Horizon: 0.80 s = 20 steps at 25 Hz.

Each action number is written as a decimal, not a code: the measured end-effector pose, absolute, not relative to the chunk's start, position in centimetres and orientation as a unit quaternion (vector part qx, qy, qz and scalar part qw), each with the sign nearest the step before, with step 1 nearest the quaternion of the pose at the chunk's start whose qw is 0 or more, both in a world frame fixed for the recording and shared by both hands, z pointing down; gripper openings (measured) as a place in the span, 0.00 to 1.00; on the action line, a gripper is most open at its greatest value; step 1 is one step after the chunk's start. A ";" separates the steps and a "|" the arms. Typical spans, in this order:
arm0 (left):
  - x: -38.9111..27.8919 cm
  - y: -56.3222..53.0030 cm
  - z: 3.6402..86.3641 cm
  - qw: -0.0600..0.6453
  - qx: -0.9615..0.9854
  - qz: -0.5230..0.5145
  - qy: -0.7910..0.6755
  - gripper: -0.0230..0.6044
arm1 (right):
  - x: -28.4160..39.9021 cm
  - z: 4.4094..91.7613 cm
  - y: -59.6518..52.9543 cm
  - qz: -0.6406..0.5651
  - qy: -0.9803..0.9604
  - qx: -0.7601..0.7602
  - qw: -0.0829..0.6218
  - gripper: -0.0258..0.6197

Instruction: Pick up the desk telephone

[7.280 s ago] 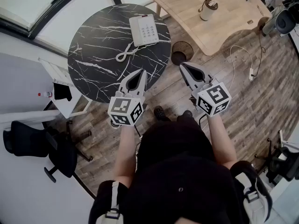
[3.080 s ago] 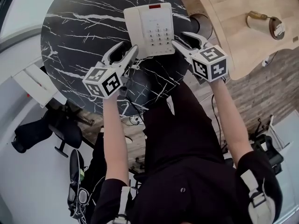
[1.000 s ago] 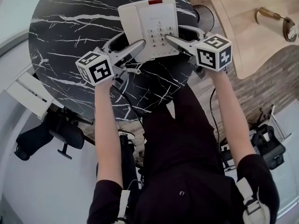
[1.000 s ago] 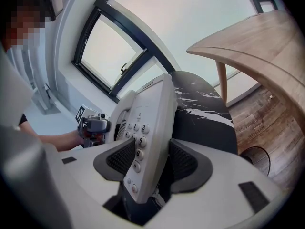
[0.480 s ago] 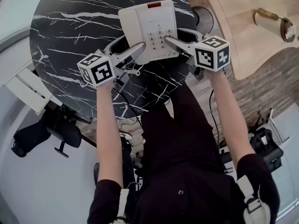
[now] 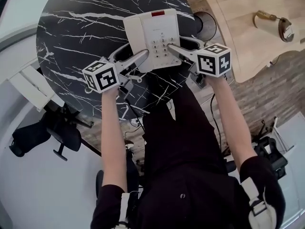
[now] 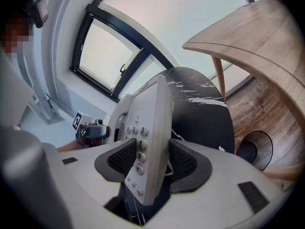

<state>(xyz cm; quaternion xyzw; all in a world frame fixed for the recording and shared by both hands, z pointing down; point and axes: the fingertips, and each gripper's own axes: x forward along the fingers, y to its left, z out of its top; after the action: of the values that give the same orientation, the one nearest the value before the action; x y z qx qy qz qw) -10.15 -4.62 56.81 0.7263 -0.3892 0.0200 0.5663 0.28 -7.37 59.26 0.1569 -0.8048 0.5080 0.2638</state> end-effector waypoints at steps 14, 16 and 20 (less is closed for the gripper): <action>-11.1 -0.3 52.1 0.550 0.705 -0.003 -0.447 0.63 | -0.9 55.0 -4.0 0.505 -0.816 0.100 0.262 0.37; -11.4 0.4 51.3 0.546 0.701 -0.011 -0.459 0.63 | -1.4 54.3 -3.6 0.492 -0.823 0.088 0.269 0.37; -12.3 1.3 49.6 0.530 0.695 -0.026 -0.485 0.63 | -2.6 52.4 -3.5 0.466 -0.839 0.069 0.272 0.37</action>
<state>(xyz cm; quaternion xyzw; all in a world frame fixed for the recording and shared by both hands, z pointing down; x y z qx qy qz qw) -12.32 1.29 49.58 0.6949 -0.4850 -0.0263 0.5302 -2.64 -3.46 52.42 0.0687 -0.8389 0.4663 0.2722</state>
